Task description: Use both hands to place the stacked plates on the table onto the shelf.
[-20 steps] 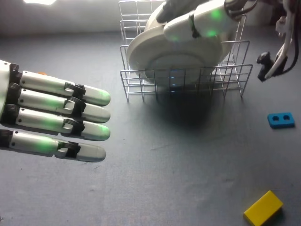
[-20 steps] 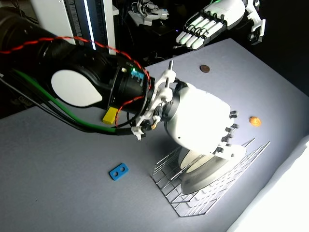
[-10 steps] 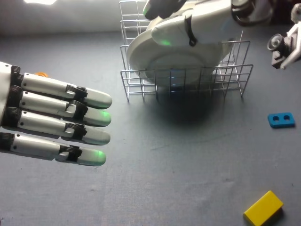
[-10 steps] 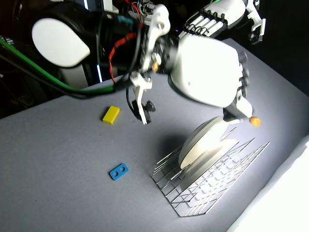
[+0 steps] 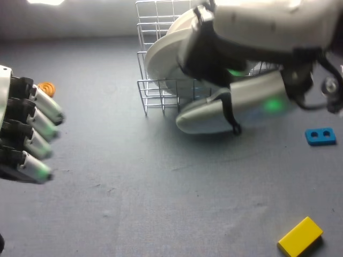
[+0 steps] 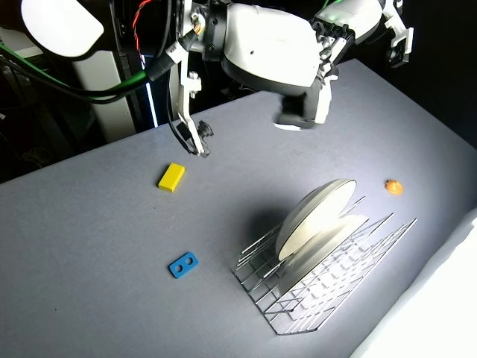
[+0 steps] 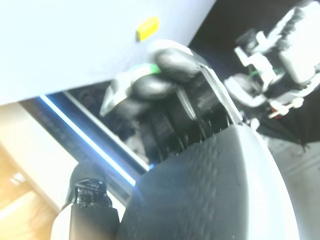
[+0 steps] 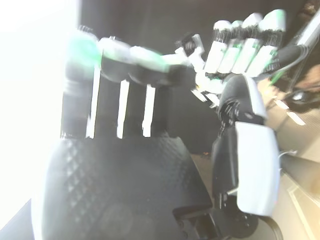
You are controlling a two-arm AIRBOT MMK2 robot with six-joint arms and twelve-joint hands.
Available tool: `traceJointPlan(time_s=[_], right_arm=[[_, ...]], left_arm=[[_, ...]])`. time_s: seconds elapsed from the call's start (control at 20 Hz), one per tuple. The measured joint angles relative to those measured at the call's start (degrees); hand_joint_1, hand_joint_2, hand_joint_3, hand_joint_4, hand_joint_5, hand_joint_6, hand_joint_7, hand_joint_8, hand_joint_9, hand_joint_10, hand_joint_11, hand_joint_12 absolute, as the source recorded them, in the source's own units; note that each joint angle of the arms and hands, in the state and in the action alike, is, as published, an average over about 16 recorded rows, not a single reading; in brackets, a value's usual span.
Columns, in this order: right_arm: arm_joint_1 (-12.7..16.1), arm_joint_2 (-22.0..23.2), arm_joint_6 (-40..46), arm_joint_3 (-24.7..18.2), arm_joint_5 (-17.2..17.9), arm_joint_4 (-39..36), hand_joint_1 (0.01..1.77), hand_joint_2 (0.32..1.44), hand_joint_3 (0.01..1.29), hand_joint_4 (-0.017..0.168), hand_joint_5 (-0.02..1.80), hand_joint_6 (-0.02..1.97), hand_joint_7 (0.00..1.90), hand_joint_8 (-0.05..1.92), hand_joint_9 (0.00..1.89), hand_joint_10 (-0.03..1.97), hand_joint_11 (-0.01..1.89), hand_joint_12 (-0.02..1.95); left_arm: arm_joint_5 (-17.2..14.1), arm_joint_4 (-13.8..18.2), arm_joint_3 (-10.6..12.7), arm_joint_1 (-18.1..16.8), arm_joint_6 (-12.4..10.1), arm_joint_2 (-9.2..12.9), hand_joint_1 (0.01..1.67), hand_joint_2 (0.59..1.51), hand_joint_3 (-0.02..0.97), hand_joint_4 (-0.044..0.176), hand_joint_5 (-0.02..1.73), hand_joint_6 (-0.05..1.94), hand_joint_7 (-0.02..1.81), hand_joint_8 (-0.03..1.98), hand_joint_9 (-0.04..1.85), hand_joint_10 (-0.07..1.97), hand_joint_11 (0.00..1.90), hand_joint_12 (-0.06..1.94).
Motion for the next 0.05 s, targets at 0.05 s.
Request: traceJointPlan(time_s=[0.05], right_arm=[[-0.24,0.36,-0.51,-0.64,0.14,0.0,0.37,1.13,0.01,-0.001,0.9,1.4,1.09,1.21,1.08,1.32,1.06,1.72]], left_arm=[[0.0,0.0,0.03,-0.05,0.0,0.0,0.04,1.168,0.02,0.001,0.8,1.09,0.94,1.2,0.88,1.36,0.72,1.53]])
